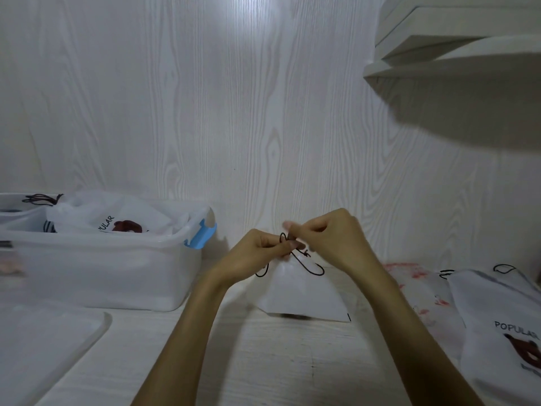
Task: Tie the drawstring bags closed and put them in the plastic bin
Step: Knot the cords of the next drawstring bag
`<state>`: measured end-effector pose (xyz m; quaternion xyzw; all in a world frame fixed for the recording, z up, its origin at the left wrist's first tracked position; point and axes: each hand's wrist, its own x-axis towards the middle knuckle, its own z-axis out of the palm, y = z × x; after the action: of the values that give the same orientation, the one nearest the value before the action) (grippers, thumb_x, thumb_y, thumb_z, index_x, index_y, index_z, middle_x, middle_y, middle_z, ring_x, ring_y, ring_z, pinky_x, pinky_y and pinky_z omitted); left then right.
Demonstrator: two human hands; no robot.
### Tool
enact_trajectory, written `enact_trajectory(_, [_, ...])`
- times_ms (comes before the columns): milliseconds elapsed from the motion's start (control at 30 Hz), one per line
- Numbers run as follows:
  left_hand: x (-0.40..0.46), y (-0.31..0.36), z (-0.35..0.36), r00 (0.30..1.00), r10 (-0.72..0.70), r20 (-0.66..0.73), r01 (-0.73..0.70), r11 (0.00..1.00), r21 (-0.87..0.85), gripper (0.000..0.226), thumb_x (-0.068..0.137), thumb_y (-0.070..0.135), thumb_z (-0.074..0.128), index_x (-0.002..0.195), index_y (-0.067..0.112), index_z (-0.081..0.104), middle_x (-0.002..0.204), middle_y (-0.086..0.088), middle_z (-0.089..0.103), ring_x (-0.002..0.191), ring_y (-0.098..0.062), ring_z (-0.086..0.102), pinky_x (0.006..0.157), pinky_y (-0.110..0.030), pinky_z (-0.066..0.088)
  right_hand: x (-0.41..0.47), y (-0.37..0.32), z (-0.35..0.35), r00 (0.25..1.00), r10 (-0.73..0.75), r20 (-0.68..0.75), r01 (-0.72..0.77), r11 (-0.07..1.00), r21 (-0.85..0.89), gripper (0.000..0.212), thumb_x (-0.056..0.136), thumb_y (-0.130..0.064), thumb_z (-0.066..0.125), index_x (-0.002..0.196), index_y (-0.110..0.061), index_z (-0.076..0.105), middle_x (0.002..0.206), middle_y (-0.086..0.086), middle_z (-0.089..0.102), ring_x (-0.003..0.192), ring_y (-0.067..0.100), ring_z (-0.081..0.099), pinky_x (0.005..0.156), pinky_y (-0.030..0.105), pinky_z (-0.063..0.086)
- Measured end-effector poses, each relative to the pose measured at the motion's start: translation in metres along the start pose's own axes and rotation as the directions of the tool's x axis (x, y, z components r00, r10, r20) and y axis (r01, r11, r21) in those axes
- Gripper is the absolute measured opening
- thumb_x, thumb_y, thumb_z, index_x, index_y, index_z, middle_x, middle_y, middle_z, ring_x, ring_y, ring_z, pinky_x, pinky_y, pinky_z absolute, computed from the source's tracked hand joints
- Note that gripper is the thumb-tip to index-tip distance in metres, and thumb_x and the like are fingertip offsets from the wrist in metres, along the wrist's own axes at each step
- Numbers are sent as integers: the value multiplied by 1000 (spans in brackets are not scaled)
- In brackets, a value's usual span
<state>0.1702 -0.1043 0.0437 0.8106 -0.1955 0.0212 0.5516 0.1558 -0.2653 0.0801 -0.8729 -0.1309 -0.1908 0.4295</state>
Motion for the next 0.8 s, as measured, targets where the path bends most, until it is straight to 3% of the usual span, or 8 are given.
enact_trajectory(100, [-5, 7, -7, 992, -10, 129, 12, 1000, -19, 36, 93, 28, 55, 84, -4, 69, 106, 14, 72, 106, 6, 61, 92, -9, 43, 4, 2, -21, 995, -75, -66, 74, 997, -9, 20, 91, -38, 57, 86, -30, 74, 65, -6, 67, 55, 1, 54, 61, 17, 43])
enact_trajectory(167, [-7, 8, -13, 980, -21, 196, 24, 1000, -11, 33, 92, 28, 55, 83, -1, 68, 107, 15, 71, 108, 6, 60, 95, -15, 43, 4, 5, -29, 977, -155, 146, 152, 988, 32, 22, 94, -19, 54, 106, -31, 67, 87, -12, 69, 67, -2, 59, 65, 11, 45])
enact_trajectory(233, [-11, 10, -15, 966, -48, 254, 49, 999, 1, 34, 93, 26, 55, 96, -5, 69, 102, 18, 72, 104, 7, 62, 87, -10, 45, 2, 11, -28, 888, -193, 417, 194, 980, 39, 37, 92, -11, 56, 121, -34, 58, 106, -18, 66, 81, -3, 62, 74, 9, 47])
enact_trajectory(300, [-15, 13, -17, 947, -67, 314, 63, 998, 24, 32, 93, 23, 55, 96, -4, 69, 97, 20, 72, 103, 8, 62, 83, -5, 44, 0, 15, -22, 821, -189, 538, 201, 979, 36, 34, 89, -16, 63, 119, -32, 62, 101, -23, 68, 90, -1, 65, 82, 8, 47])
enact_trajectory(400, [-17, 15, -19, 926, -72, 370, 56, 997, 52, 29, 94, 22, 54, 85, -2, 68, 102, 16, 72, 108, 4, 61, 87, -8, 44, 1, 20, -15, 863, -177, 472, 154, 984, 88, 18, 83, -23, 70, 100, -27, 74, 88, -15, 74, 87, 5, 69, 78, 14, 49])
enact_trajectory(600, [-16, 16, -19, 934, -87, 347, 57, 994, 95, 38, 95, 23, 52, 109, -9, 66, 84, 21, 72, 89, 6, 63, 80, -10, 45, 3, 26, -11, 862, -175, 475, 127, 983, 131, 8, 87, -20, 65, 88, -18, 73, 84, -7, 71, 79, 4, 64, 76, 19, 47])
enact_trajectory(733, [-14, 14, -19, 944, -97, 315, 80, 995, 64, 30, 91, 31, 55, 104, 11, 74, 73, 16, 66, 69, 0, 49, 64, -14, 38, 9, 22, 3, 908, -54, 416, -112, 925, 363, 19, 84, -12, 52, 69, -15, 62, 77, -1, 63, 71, 8, 55, 65, 20, 39])
enact_trajectory(800, [-15, 13, -20, 947, -96, 307, 85, 995, 50, 33, 89, 33, 57, 106, 10, 73, 72, 13, 64, 66, 0, 48, 64, -14, 37, 10, 23, 8, 902, -31, 430, -178, 881, 438, 15, 81, -15, 51, 68, -15, 56, 76, 2, 62, 68, 9, 56, 60, 19, 36])
